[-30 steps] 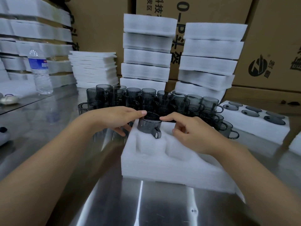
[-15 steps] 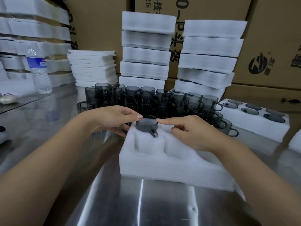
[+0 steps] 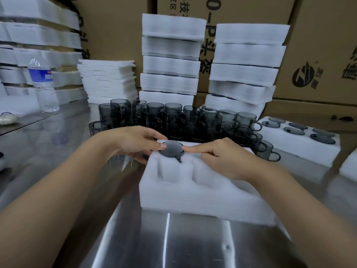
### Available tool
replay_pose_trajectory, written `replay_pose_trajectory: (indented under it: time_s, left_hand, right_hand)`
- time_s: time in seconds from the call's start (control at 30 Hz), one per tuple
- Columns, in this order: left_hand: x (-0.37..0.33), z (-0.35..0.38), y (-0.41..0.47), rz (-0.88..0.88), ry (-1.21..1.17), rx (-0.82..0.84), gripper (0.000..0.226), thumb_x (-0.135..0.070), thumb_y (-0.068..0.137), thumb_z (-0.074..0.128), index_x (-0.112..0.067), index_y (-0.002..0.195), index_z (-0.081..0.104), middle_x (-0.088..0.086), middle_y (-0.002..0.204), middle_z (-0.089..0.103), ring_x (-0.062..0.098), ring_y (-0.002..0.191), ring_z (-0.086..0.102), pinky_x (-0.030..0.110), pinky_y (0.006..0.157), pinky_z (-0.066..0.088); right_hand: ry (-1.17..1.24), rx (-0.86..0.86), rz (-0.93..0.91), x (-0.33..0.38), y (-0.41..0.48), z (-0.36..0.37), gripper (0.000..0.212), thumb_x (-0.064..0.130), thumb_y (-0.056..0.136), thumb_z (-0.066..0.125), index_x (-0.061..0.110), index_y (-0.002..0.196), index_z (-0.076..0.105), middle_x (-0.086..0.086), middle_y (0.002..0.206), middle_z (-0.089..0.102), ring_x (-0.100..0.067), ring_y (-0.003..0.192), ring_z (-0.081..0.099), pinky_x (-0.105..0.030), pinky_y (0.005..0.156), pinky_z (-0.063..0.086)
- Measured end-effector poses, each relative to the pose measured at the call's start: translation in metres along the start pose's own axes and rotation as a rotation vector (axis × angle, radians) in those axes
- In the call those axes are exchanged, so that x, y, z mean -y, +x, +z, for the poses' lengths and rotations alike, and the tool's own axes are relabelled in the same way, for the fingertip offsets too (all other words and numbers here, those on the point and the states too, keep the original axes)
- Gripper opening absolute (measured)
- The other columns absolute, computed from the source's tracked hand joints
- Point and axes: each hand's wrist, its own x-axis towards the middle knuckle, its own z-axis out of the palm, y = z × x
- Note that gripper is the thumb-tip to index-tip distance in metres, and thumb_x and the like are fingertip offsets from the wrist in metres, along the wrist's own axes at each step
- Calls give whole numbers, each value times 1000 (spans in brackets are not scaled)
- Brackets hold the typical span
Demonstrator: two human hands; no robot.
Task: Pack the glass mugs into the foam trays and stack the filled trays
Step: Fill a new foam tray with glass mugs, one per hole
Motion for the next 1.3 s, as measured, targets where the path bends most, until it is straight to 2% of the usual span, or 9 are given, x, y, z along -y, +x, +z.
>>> replay_pose_trajectory:
  time_s: [0.17, 0.27, 0.43, 0.63, 0.9, 1.1, 1.2, 1.27, 1.3]
  left_hand:
    - [0, -1, 0, 10, 83, -36, 28, -31, 92, 59, -31, 121, 59, -8, 102, 73, 8, 89, 70, 29, 79, 57]
    - [-1, -1, -1, 4, 107, -29, 29, -33, 93, 59, -32, 122, 58, -8, 105, 72, 8, 90, 69, 28, 77, 56]
    - [-1, -1, -2, 7, 117, -18, 29, -33, 94, 57, -33, 123, 56, -10, 104, 72, 4, 85, 69, 23, 68, 53]
    - [-2, 0, -3, -5, 136, 8, 25, -32, 98, 50, -40, 121, 56, -17, 95, 72, 2, 84, 69, 25, 72, 56]
    - [-2, 6, -1, 6, 123, 26, 22, -32, 96, 47, -41, 113, 58, -17, 90, 73, 4, 82, 70, 18, 61, 54]
    - [-1, 7, 0, 49, 185, -16, 26, -31, 98, 46, -50, 100, 64, -8, 93, 74, 11, 82, 71, 20, 62, 55]
    - [0, 8, 0, 52, 201, -33, 31, -30, 97, 45, -53, 97, 66, -4, 95, 74, 17, 86, 71, 29, 72, 59]
    - [-2, 9, -2, 50, 246, -67, 31, -29, 97, 43, -48, 102, 67, -2, 92, 74, 18, 82, 70, 33, 76, 59]
    - [-4, 10, -2, 48, 289, -98, 30, -29, 96, 43, -43, 103, 68, 1, 89, 73, 18, 76, 68, 33, 75, 57]
  right_hand:
    - [70, 13, -16, -2, -2, 0, 38, 30, 96, 43, 61, 113, 56, 10, 45, 32, -3, 45, 36, -6, 48, 32]
    - [99, 11, -43, 0, -4, 0, 28, 49, 87, 54, 62, 113, 56, 11, 49, 35, -1, 50, 38, -7, 52, 32]
    - [141, -21, -59, 2, -8, -1, 19, 40, 88, 62, 55, 100, 66, 8, 48, 32, -6, 44, 29, -11, 43, 23]
    - [70, -13, -17, 7, -4, -5, 26, 26, 87, 59, 46, 97, 72, 8, 41, 37, -6, 43, 33, -12, 42, 27]
    - [83, -11, -4, 6, -3, -5, 29, 29, 81, 56, 49, 95, 72, 6, 45, 39, -7, 46, 31, -13, 45, 28]
    - [112, -14, 5, 2, -2, -2, 30, 28, 84, 57, 53, 95, 69, 7, 46, 38, -7, 47, 32, -12, 46, 28]
    - [129, -35, 8, 0, -3, 0, 27, 27, 87, 58, 50, 96, 71, 9, 44, 40, -6, 44, 35, -12, 44, 27]
    - [158, -139, 23, -1, -2, 0, 24, 30, 88, 58, 47, 100, 70, 14, 55, 52, -1, 53, 44, -9, 52, 31]
    - [145, -222, 27, -3, -1, -1, 28, 31, 89, 58, 46, 110, 67, 18, 73, 60, 4, 68, 49, -11, 64, 35]
